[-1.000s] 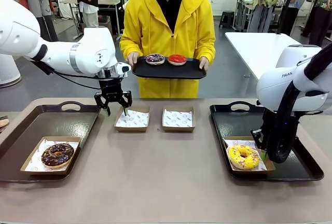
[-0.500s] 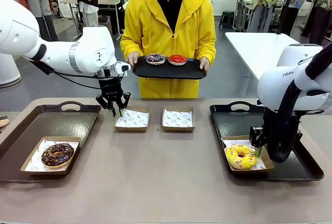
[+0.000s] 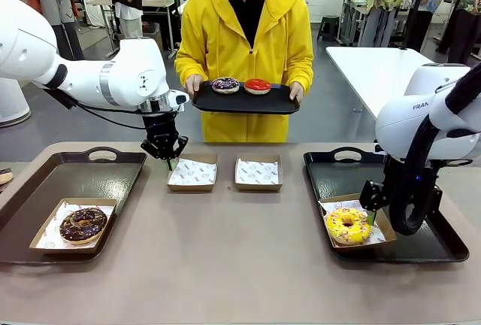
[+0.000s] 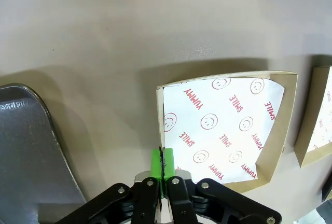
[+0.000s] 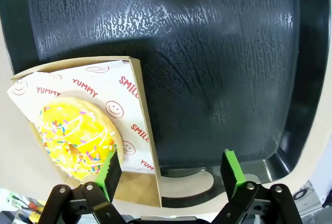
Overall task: Individually package the donuts and arrange them on the tray.
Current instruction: Place the picked Paper togo box on the Handle tray while simultaneously picking up another Paper togo box from the table with the other hand.
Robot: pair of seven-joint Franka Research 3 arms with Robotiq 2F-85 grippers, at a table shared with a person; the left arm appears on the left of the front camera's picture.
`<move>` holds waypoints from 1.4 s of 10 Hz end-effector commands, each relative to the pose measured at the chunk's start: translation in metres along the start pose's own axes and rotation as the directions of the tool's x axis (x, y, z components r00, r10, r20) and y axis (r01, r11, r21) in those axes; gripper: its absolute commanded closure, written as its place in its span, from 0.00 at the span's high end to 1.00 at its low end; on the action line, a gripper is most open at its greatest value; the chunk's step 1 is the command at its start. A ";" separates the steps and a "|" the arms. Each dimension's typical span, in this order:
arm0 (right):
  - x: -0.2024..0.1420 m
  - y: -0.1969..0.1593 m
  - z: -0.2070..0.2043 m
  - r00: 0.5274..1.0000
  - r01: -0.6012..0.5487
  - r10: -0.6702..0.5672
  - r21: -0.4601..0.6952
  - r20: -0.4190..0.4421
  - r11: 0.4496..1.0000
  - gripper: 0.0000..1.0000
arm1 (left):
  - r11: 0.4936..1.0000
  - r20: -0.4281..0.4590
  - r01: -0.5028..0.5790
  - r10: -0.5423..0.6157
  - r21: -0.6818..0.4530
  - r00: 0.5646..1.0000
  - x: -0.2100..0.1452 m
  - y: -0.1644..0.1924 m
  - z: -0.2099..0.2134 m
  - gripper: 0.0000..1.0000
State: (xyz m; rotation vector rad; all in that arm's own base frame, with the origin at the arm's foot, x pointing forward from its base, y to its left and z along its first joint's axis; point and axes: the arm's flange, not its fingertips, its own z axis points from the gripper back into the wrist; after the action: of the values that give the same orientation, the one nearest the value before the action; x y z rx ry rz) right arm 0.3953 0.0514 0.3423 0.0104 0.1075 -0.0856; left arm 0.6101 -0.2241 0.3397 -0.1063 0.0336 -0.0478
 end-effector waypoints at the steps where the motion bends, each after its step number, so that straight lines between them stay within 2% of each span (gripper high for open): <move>1: -0.004 0.002 -0.001 1.000 -0.011 0.011 0.044 -0.003 0.999 1.00 | 1.000 -0.022 0.015 -0.016 -0.023 1.000 -0.001 0.004 0.001 0.00; 5: -0.006 -0.001 0.001 1.000 -0.022 0.023 0.073 -0.008 0.997 1.00 | 1.000 -0.016 0.015 -0.015 -0.009 1.000 -0.002 0.005 0.006 0.00; 7: -0.020 -0.014 0.021 0.998 -0.061 0.064 0.187 -0.012 0.981 1.00 | 0.999 -0.040 0.035 -0.036 -0.029 0.999 -0.004 0.004 0.031 0.00; 10: -0.065 -0.079 0.088 0.998 -0.057 0.038 0.402 0.055 0.914 1.00 | 0.997 -0.015 0.072 -0.072 -0.037 0.997 -0.005 -0.001 0.105 0.00; 12: -0.091 -0.119 0.110 0.991 -0.130 0.095 0.556 0.091 0.821 1.00 | 0.996 0.035 0.073 -0.071 -0.045 0.997 -0.002 -0.011 0.153 0.00; 14: -0.110 -0.162 0.111 0.967 -0.253 0.199 0.729 0.161 0.636 1.00 | 0.998 0.103 0.056 -0.052 -0.033 0.993 0.004 -0.028 0.193 0.00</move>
State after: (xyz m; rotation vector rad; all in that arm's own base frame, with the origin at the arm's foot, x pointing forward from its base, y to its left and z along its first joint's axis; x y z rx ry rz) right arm 0.2834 -0.0858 0.4752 0.7252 -0.0308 0.0630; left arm 0.6104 -0.2228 0.5299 -0.1500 -0.0586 -0.1121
